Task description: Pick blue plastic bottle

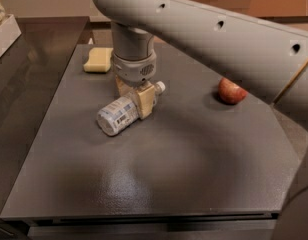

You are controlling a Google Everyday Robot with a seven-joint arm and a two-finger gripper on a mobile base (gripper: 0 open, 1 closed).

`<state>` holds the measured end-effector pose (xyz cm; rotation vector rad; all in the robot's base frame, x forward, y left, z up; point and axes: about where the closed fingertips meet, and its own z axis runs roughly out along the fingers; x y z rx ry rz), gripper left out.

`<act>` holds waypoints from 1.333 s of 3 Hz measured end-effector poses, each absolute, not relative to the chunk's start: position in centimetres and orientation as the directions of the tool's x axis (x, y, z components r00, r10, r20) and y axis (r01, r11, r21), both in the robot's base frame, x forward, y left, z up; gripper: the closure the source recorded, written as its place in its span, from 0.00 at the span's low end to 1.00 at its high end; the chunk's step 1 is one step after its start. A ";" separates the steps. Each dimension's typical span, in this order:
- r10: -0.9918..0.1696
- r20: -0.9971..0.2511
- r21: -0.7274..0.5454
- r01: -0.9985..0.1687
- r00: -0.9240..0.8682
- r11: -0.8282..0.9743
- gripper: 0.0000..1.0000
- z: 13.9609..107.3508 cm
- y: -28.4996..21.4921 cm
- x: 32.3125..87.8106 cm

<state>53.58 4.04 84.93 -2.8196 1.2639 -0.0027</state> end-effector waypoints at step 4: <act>-0.710 0.021 -0.222 -0.689 0.704 -0.689 1.00 95.9 4.5 52.6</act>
Offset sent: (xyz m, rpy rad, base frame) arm -0.0219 0.0009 0.0797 0.0335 -0.0892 0.0415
